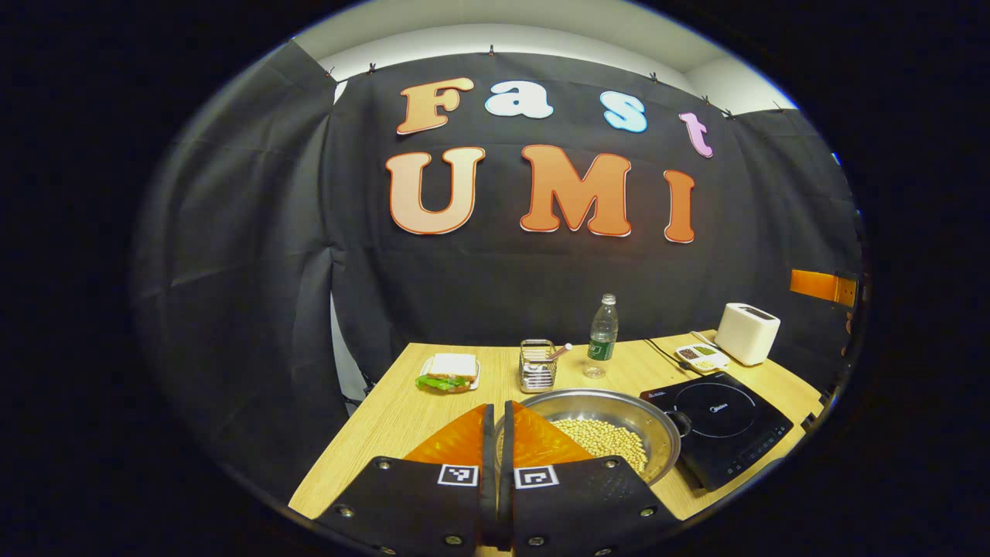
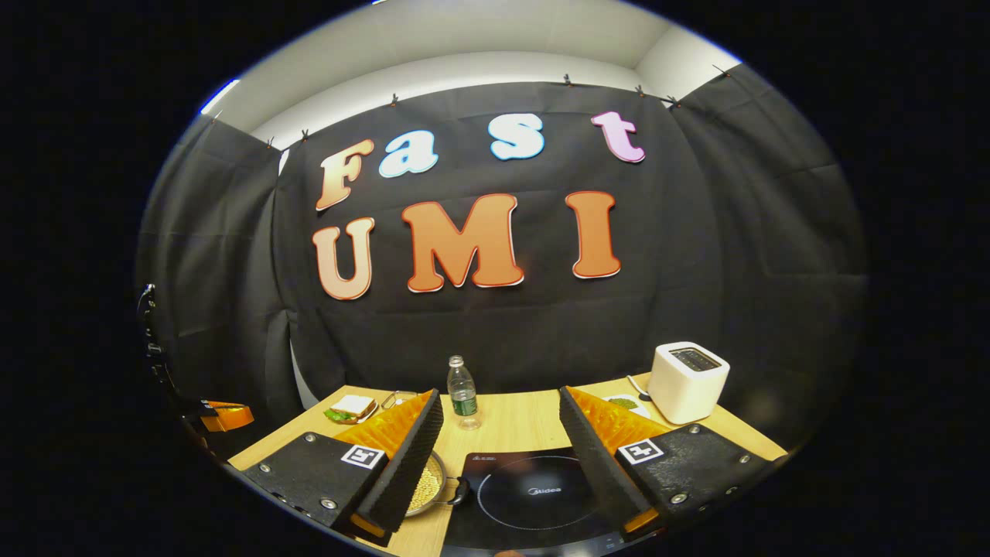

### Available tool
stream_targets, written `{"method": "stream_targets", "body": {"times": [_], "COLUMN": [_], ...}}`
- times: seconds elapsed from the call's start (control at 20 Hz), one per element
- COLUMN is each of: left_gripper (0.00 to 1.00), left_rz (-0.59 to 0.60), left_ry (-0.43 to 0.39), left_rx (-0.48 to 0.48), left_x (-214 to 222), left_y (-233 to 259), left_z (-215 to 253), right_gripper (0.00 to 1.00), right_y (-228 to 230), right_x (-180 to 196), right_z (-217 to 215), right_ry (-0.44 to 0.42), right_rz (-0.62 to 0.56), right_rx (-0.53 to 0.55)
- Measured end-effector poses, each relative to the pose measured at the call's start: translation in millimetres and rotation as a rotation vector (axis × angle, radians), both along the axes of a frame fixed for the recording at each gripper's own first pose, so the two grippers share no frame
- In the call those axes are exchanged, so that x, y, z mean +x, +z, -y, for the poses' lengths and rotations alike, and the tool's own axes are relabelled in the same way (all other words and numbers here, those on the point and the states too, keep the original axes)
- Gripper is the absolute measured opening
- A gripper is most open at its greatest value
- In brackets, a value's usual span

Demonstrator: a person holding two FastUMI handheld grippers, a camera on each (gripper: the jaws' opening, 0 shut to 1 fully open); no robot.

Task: First push the handle of the pot to place it horizontally, then grasp the pot with both hands and set it on the induction cooktop.

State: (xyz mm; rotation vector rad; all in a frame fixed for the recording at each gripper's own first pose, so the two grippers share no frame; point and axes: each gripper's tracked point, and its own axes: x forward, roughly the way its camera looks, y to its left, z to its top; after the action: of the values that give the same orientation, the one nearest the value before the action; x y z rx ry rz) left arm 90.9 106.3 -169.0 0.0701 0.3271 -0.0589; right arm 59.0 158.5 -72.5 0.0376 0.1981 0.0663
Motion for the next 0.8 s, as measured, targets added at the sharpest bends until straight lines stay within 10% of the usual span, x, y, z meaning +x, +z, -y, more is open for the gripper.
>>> {"method": "stream_targets", "body": {"times": [0.25,0.5,0.8], "left_gripper": [0.1,0.75,0.78], "left_rz": [-0.076,-0.213,-0.314], "left_ry": [-0.011,-0.041,-0.043], "left_rx": [-0.065,-0.13,-0.146], "left_x": [17.8,37.6,62.4], "left_y": [-39.1,-99.0,-154.9], "left_z": [-21.1,-23.3,-30.6], "right_gripper": [0.94,0.94,0.95], "right_y": [-39.4,-97.6,-175.5], "right_x": [21.1,38.3,52.0], "right_z": [-43.1,-61.1,-64.8], "right_ry": [0.025,0.028,0.027], "right_rz": [-0.063,-0.172,-0.329], "right_rx": [-0.048,-0.092,-0.146]}}
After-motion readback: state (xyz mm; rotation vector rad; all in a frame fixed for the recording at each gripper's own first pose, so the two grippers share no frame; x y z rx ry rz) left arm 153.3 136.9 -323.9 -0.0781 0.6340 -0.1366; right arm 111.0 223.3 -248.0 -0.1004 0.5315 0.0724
